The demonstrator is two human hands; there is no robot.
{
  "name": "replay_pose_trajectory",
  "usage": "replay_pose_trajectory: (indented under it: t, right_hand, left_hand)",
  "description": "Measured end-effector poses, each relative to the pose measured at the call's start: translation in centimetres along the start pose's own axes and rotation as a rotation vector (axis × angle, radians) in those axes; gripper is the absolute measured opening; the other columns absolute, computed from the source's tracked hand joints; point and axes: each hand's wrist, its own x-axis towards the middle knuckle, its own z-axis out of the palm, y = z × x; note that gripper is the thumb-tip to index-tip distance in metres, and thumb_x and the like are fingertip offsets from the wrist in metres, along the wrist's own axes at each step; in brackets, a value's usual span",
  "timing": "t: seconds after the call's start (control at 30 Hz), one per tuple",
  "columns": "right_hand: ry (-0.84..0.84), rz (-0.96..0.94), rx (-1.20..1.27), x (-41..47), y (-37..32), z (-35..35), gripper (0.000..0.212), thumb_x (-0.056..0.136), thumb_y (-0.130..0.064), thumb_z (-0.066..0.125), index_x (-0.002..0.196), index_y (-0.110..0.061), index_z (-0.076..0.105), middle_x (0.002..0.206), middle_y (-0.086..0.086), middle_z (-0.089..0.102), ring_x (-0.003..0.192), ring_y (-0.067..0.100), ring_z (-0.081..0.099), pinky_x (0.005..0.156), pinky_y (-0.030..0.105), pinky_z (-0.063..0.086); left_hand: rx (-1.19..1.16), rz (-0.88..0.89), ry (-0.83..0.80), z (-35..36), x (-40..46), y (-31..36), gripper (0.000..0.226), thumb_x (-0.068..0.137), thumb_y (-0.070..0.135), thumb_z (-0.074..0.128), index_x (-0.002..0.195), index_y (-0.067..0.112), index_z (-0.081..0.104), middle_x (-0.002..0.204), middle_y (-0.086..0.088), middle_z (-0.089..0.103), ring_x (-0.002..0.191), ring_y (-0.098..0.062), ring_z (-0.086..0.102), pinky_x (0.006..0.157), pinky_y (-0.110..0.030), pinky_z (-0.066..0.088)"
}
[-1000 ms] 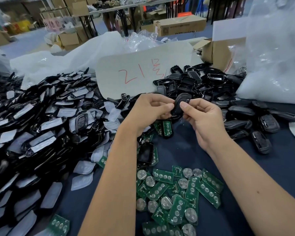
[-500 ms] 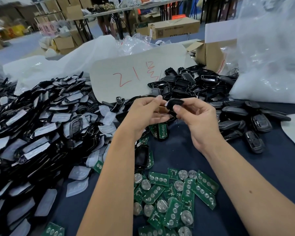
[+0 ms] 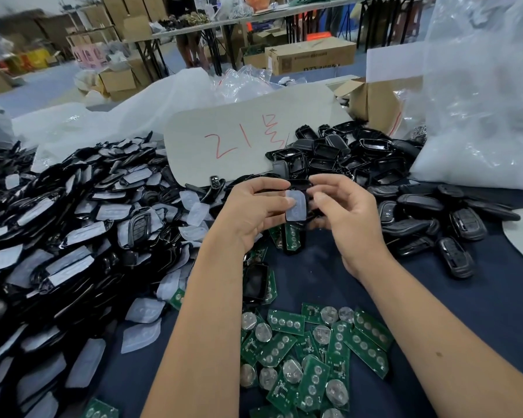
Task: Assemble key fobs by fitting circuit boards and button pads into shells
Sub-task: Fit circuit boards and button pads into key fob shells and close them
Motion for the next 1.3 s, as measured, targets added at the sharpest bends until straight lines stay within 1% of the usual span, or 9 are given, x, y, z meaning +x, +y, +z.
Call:
replay_pose_trajectory:
  t: [0.07, 0.2, 0.43, 0.67, 0.87, 0.97, 1.07, 1.13, 1.3]
  right_hand:
    - [-0.039, 0.060, -0.001, 0.03, 0.01, 0.05, 0.010, 0.100, -0.011, 0.068, 0.106, -0.015, 0.074, 0.096, 0.024, 0.070, 0.075, 0.018, 0.067, 0.056, 0.030, 0.057]
    - [-0.053, 0.038, -0.055, 0.15, 0.17, 0.05, 0.002, 0.094, -0.010, 0.076, 0.095, -0.012, 0.075, 0.080, 0.009, 0.073, 0.067, 0.012, 0.067, 0.054, 0.026, 0.055]
    - [0.067, 0.148, 0.116, 0.41, -0.23, -0.19, 0.011, 0.096, -0.004, 0.071, 0.088, -0.011, 0.070, 0.079, 0.008, 0.071, 0.063, 0.017, 0.064, 0.056, 0.029, 0.056]
    - [0.048, 0.116, 0.111, 0.42, -0.22, -0.41, 0.035, 0.093, 0.006, 0.065, 0.109, -0.024, 0.070, 0.083, 0.006, 0.073, 0.071, 0.017, 0.068, 0.057, 0.027, 0.056]
    - [0.036, 0.011, -0.094, 0.19, 0.29, -0.20, 0.032, 0.086, 0.001, 0.071, 0.092, -0.030, 0.076, 0.086, -0.001, 0.076, 0.071, 0.010, 0.068, 0.056, 0.024, 0.056]
    - [0.099, -0.039, -0.165, 0.20, 0.39, -0.21, 0.020, 0.083, -0.012, 0.078, 0.085, -0.031, 0.075, 0.086, -0.003, 0.075, 0.080, 0.014, 0.071, 0.061, 0.033, 0.061]
    - [0.138, -0.059, -0.221, 0.22, 0.37, -0.22, 0.011, 0.085, -0.018, 0.080, 0.082, -0.027, 0.075, 0.095, -0.005, 0.073, 0.092, 0.017, 0.070, 0.082, 0.050, 0.061]
    - [0.163, -0.131, -0.301, 0.16, 0.12, -0.26, 0.013, 0.088, -0.018, 0.079, 0.083, -0.028, 0.074, 0.100, -0.009, 0.069, 0.100, 0.011, 0.066, 0.091, 0.043, 0.055]
    - [0.129, -0.206, -0.256, 0.21, -0.40, -0.49, 0.010, 0.094, -0.014, 0.074, 0.088, -0.021, 0.073, 0.086, -0.009, 0.071, 0.083, 0.006, 0.065, 0.075, 0.021, 0.050]
  left_hand:
    - [-0.014, 0.012, -0.007, 0.21, 0.07, -0.05, 0.029, 0.084, -0.010, 0.075, 0.107, 0.006, 0.071, 0.098, -0.013, 0.077, 0.083, -0.022, 0.076, 0.069, -0.028, 0.061]
    - [-0.030, 0.028, -0.039, 0.45, 0.21, -0.25, 0.022, 0.088, -0.006, 0.073, 0.106, 0.007, 0.071, 0.097, -0.011, 0.078, 0.088, -0.022, 0.076, 0.077, -0.032, 0.062]
    - [0.143, -0.024, -0.232, 0.12, -0.47, 0.00, 0.020, 0.088, -0.006, 0.074, 0.103, 0.006, 0.074, 0.093, -0.015, 0.078, 0.082, -0.023, 0.077, 0.074, -0.028, 0.062]
    - [0.174, -0.002, -0.147, 0.47, -0.48, 0.09, 0.022, 0.086, -0.016, 0.069, 0.087, 0.005, 0.075, 0.085, -0.016, 0.077, 0.076, -0.021, 0.075, 0.070, -0.024, 0.061]
    - [0.173, -0.030, -0.081, 0.27, -0.57, 0.02, 0.024, 0.087, -0.016, 0.065, 0.083, 0.006, 0.073, 0.073, -0.008, 0.074, 0.066, -0.018, 0.073, 0.063, -0.020, 0.059]
    - [0.156, -0.036, -0.060, 0.36, -0.55, 0.02, 0.021, 0.086, -0.016, 0.066, 0.087, 0.004, 0.072, 0.078, -0.011, 0.073, 0.069, -0.019, 0.073, 0.066, -0.021, 0.059]
    - [0.152, -0.035, -0.050, 0.49, -0.58, 0.06, 0.019, 0.085, -0.015, 0.069, 0.093, 0.002, 0.072, 0.086, -0.015, 0.073, 0.073, -0.020, 0.074, 0.067, -0.022, 0.060]
    - [0.147, -0.030, -0.046, 0.44, -0.58, 0.06, 0.020, 0.086, -0.015, 0.068, 0.090, 0.004, 0.073, 0.078, -0.010, 0.074, 0.071, -0.018, 0.075, 0.067, -0.021, 0.060]
    - [0.159, -0.031, -0.017, 0.24, -0.41, 0.01, 0.021, 0.087, -0.015, 0.067, 0.088, 0.004, 0.072, 0.072, -0.006, 0.075, 0.070, -0.018, 0.076, 0.068, -0.023, 0.061]
